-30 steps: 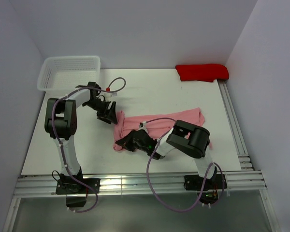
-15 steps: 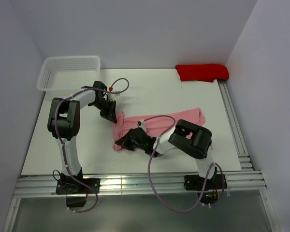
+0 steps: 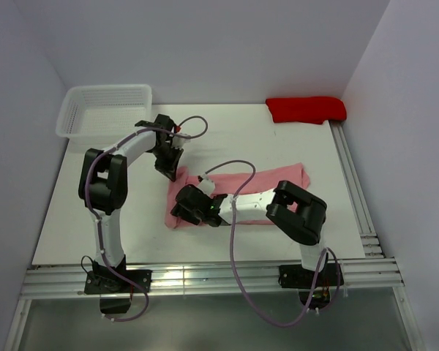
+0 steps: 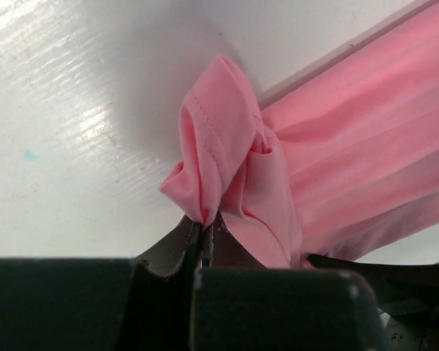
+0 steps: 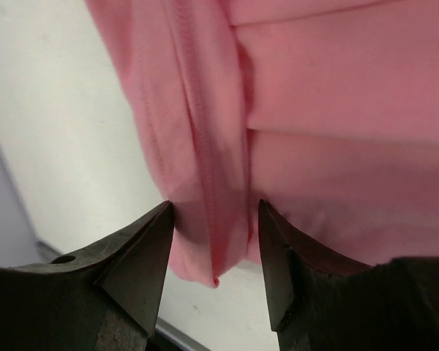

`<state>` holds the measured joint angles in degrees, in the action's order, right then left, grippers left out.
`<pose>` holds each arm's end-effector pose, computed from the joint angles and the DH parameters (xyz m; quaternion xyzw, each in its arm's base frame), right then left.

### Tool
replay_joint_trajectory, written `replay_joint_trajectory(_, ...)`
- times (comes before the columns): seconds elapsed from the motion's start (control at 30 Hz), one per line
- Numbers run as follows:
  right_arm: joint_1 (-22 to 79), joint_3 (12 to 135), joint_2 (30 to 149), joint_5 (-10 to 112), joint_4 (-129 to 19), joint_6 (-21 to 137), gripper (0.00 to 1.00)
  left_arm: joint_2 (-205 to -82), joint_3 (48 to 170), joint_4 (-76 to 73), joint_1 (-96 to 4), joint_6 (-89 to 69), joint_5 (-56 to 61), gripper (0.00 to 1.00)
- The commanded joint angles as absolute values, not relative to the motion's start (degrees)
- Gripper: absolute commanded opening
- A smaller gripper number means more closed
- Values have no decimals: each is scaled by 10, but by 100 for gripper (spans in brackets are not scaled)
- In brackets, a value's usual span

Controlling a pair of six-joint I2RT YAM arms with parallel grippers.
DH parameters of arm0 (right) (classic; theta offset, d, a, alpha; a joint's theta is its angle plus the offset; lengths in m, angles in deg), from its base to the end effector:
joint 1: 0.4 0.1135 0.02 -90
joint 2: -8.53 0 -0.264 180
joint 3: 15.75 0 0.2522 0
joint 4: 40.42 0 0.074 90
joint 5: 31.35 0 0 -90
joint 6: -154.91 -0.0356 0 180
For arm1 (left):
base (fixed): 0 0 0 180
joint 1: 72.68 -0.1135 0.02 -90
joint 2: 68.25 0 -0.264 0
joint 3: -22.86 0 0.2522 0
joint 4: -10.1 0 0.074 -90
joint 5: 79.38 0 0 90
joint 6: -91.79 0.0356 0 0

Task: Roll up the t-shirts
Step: Roll the tshirt

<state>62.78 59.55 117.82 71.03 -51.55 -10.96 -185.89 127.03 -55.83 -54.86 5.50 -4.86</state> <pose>0.1842 0.3473 0.1446 0.1425 0.9087 0.3207 0.2261 0.3852 -0.1338 0.1822 0.1965 0.9670 -0.1443 0.0744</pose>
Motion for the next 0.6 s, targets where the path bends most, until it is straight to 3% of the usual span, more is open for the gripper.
replay_joint_trajectory(0.0,643,637,1160,780,-671,-89,57,-1846,1296,-590,-543,51,-5,0)
replay_joint_trajectory(0.57,655,945,1310,905,-861,-14,58,-1872,1336,-623,-521,39,17,0)
